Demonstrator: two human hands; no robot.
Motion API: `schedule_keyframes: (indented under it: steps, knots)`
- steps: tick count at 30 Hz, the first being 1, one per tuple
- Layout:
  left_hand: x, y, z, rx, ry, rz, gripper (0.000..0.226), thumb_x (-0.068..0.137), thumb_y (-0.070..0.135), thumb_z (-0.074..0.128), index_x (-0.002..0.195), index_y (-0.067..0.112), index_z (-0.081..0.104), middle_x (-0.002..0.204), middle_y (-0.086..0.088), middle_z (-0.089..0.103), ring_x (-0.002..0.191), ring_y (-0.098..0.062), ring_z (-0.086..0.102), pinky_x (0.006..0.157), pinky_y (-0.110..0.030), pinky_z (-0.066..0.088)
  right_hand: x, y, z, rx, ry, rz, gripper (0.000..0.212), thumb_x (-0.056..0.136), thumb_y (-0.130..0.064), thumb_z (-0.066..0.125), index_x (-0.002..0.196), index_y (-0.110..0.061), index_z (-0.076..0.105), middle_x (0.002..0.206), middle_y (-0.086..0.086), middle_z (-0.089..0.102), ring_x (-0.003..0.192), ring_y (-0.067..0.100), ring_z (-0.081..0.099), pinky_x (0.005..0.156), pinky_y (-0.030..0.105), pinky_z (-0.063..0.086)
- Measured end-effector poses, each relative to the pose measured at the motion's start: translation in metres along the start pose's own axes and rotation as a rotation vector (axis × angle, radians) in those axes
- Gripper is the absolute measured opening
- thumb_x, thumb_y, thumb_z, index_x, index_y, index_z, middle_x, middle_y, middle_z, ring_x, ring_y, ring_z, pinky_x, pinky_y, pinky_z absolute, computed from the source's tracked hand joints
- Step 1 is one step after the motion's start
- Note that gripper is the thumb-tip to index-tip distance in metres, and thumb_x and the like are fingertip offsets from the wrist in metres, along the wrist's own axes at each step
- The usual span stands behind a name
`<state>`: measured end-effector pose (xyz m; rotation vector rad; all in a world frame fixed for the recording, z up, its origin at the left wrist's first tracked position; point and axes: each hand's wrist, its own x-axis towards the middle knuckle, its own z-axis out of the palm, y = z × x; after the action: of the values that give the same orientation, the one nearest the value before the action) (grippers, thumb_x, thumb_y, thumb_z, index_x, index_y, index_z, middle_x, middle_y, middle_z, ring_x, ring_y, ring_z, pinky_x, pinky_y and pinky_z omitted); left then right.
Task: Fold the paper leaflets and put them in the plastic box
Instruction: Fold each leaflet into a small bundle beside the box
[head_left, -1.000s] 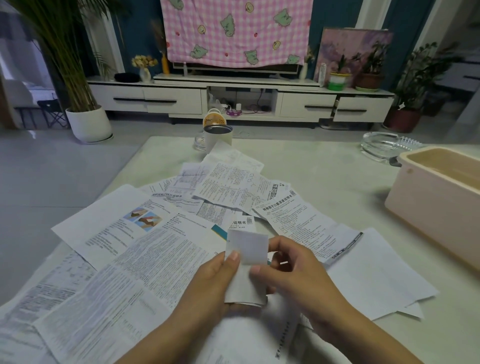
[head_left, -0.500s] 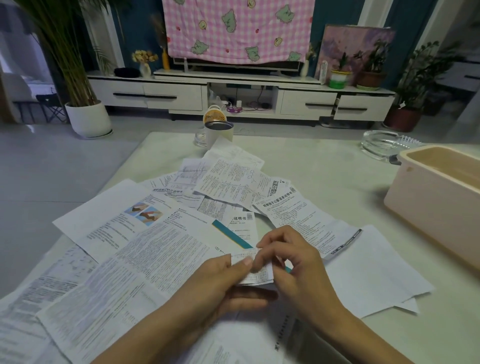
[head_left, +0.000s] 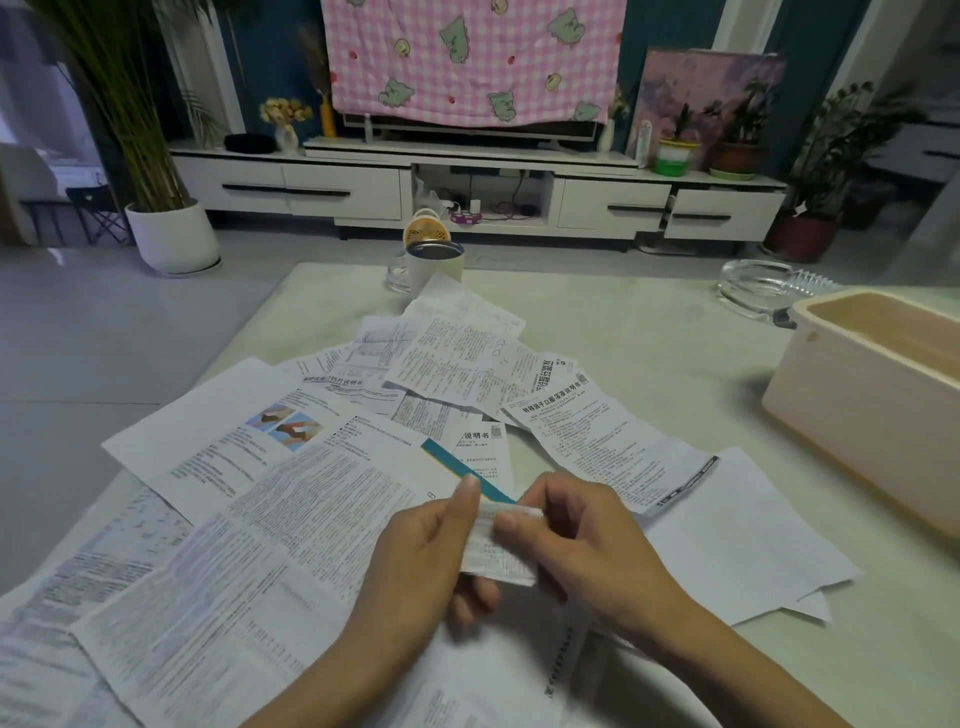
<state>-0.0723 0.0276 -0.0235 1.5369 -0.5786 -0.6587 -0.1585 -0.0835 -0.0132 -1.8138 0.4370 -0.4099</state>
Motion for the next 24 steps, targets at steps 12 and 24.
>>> schedule_keyframes:
  steps: [12, 24]
  knots:
    - [0.003, 0.015, 0.017, 0.121, 0.164, 0.199, 0.077, 0.075, 0.062, 0.038, 0.068, -0.014, 0.052, 0.057, -0.013, 0.051, 0.042, -0.015, 0.036, 0.041, -0.026, 0.034, -0.014, -0.011, 0.004, 0.188, -0.006, -0.059, 0.017, 0.087, -0.016, 0.064, 0.071, -0.013, 0.060, 0.040, -0.006, 0.047, 0.033, 0.010, 0.045, 0.039, 0.021, 0.036]
    - [0.033, 0.019, 0.027, 0.200, 0.046, 0.283, 0.051, 0.086, 0.038, 0.054, 0.064, -0.007, 0.059, 0.041, 0.003, 0.049, 0.035, -0.011, 0.050, 0.037, -0.018, 0.037, -0.007, -0.003, -0.019, 0.183, 0.151, -0.005, 0.011, 0.092, -0.006, 0.054, 0.083, -0.005, 0.061, 0.050, -0.006, 0.051, 0.040, 0.008, 0.047, 0.042, 0.022, 0.040]
